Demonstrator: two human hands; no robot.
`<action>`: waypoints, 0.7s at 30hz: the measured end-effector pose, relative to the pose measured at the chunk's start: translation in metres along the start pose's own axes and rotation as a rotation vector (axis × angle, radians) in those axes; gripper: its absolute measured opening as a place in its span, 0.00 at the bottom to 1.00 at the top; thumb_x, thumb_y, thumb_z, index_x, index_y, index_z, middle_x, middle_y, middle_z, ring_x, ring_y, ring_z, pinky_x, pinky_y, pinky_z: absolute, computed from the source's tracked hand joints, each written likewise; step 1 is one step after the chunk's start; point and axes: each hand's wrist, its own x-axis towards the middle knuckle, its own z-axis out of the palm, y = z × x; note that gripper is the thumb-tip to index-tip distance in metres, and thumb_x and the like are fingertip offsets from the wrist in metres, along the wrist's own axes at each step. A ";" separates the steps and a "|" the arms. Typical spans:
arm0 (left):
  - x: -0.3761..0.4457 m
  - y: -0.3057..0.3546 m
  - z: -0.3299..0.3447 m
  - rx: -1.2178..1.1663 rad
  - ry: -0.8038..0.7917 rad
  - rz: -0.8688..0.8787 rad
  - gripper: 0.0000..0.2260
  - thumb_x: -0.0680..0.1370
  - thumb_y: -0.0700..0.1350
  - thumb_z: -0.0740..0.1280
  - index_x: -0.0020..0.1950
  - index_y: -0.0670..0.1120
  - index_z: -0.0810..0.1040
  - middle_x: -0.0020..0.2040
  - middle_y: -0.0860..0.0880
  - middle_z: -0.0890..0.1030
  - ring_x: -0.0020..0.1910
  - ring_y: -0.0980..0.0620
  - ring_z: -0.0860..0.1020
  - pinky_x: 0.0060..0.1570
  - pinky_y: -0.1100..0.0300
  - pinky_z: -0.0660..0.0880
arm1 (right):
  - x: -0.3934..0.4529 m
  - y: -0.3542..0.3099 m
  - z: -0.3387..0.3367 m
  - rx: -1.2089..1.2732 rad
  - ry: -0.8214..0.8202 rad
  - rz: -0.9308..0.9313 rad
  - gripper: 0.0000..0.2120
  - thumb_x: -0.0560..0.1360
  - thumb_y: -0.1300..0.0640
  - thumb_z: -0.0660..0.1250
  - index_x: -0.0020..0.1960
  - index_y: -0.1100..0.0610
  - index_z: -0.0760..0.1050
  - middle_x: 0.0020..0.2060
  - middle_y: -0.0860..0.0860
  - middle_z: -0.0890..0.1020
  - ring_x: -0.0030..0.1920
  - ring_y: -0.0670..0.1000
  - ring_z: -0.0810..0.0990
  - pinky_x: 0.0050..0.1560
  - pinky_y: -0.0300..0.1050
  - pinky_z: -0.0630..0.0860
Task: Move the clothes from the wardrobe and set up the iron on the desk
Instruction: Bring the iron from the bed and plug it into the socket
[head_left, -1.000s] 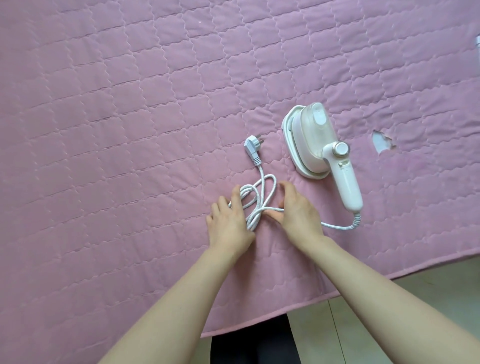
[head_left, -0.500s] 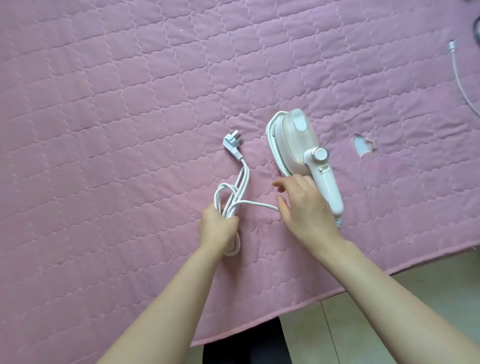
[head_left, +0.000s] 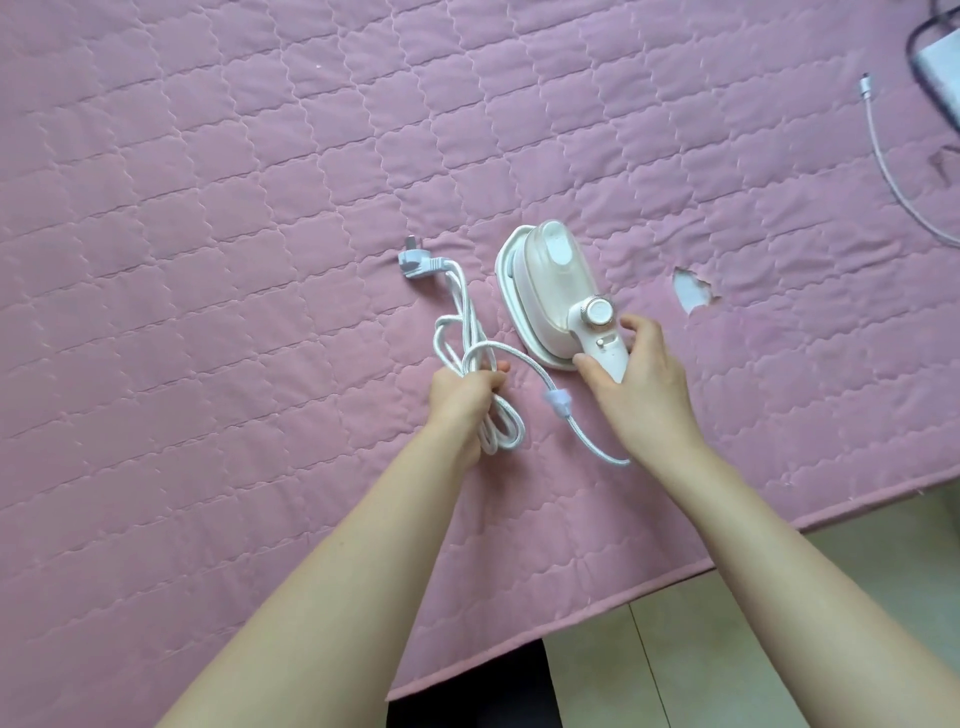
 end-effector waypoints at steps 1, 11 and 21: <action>0.003 0.001 0.005 -0.004 0.006 0.007 0.07 0.73 0.30 0.65 0.44 0.40 0.80 0.35 0.49 0.80 0.31 0.53 0.77 0.30 0.65 0.74 | 0.003 -0.001 0.001 0.020 -0.017 0.027 0.25 0.75 0.49 0.67 0.66 0.57 0.64 0.60 0.55 0.75 0.59 0.58 0.72 0.49 0.46 0.66; 0.020 0.011 0.038 0.214 0.196 0.095 0.13 0.69 0.46 0.75 0.45 0.43 0.73 0.38 0.45 0.77 0.39 0.46 0.77 0.38 0.57 0.77 | 0.030 0.009 0.006 0.018 -0.031 0.164 0.22 0.67 0.39 0.68 0.46 0.58 0.73 0.41 0.51 0.79 0.44 0.56 0.75 0.39 0.46 0.66; 0.028 0.005 0.035 0.132 0.065 0.037 0.07 0.70 0.44 0.73 0.37 0.45 0.77 0.33 0.47 0.78 0.32 0.49 0.76 0.37 0.58 0.72 | 0.031 0.017 0.008 -0.003 0.011 0.111 0.19 0.69 0.42 0.66 0.47 0.57 0.73 0.43 0.54 0.80 0.46 0.58 0.76 0.42 0.50 0.72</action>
